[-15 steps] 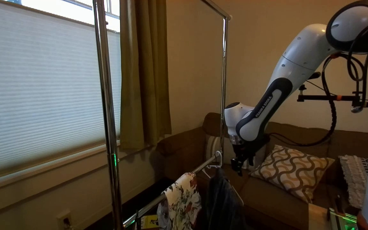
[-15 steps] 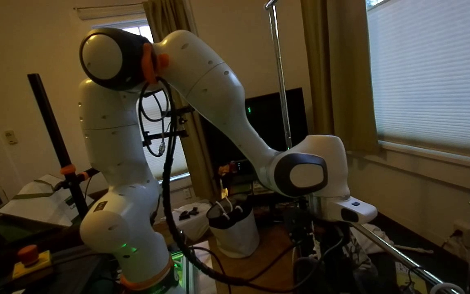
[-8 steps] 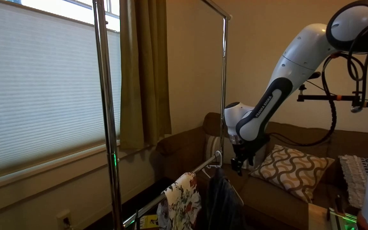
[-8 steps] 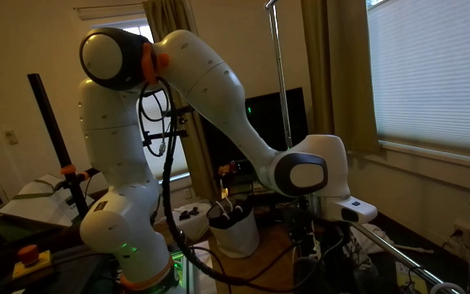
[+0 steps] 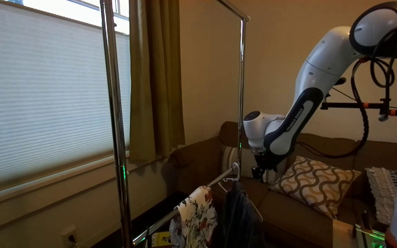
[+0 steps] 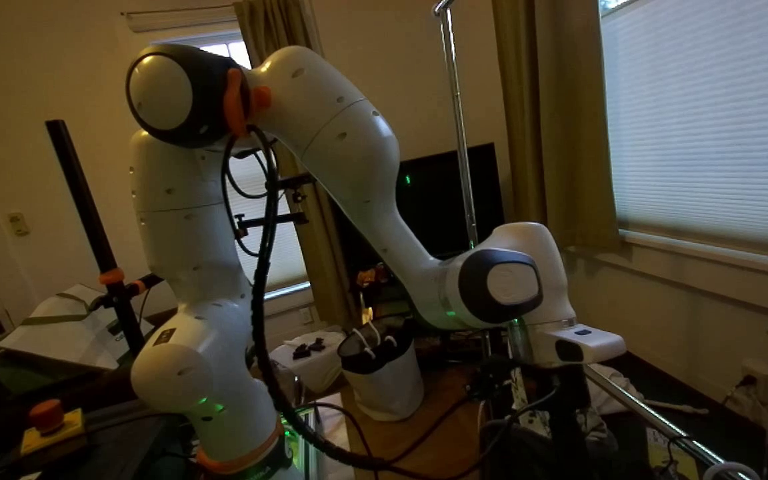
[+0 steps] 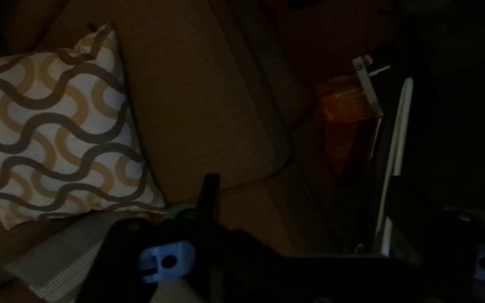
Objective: Remove the white hang wire from the second rale and put it on the right corner on the first rale
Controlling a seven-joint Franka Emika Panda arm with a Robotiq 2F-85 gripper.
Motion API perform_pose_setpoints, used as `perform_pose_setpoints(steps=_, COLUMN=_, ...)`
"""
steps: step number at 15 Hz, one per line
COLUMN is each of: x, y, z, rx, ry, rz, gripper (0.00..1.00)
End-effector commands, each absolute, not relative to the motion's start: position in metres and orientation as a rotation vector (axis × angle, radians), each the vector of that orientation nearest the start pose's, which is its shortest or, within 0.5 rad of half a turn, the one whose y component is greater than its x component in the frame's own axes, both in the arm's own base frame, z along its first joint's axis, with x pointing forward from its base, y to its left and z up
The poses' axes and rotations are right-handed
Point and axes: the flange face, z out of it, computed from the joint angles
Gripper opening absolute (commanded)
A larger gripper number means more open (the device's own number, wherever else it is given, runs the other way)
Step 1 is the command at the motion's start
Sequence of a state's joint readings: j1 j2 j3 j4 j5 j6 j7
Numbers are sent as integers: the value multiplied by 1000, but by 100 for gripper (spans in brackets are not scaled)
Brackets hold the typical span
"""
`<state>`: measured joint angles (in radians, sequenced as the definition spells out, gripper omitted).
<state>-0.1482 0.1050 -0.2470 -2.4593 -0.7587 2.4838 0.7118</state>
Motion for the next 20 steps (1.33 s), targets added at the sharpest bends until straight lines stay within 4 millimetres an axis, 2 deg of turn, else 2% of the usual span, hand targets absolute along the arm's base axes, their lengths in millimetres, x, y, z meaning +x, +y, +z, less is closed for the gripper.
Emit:
perform_pose_setpoints(steps=1, x=435, y=-190, z=232, rx=-3564, ry=1023, rz=-139, gripper=100)
perform_pose_setpoints(steps=4, x=429, y=-196, z=196, rx=-3603, ry=1067, rz=-73, gripper=100)
perform_pose_setpoints(steps=8, x=425, y=-204, z=135, rx=-3568, ry=900, rz=148, gripper=100)
perform_pose_setpoints(steps=10, x=423, y=-209, z=114, rx=-3539, ry=818, rz=222, gripper=100)
perform_pose_setpoints(steps=11, x=421, y=-199, z=136, rx=-3571, ry=882, rz=163, gripper=100)
perform_pose_setpoints(steps=14, x=422, y=-208, z=114, rx=-3557, ry=839, rz=229, gripper=100)
perform_pose_setpoints(steps=16, x=419, y=-194, z=122, rx=-3543, ry=751, rz=147, gripper=100)
perform_pose_setpoints(steps=20, x=418, y=-152, z=97, rx=-3472, ry=431, rz=198, gripper=100)
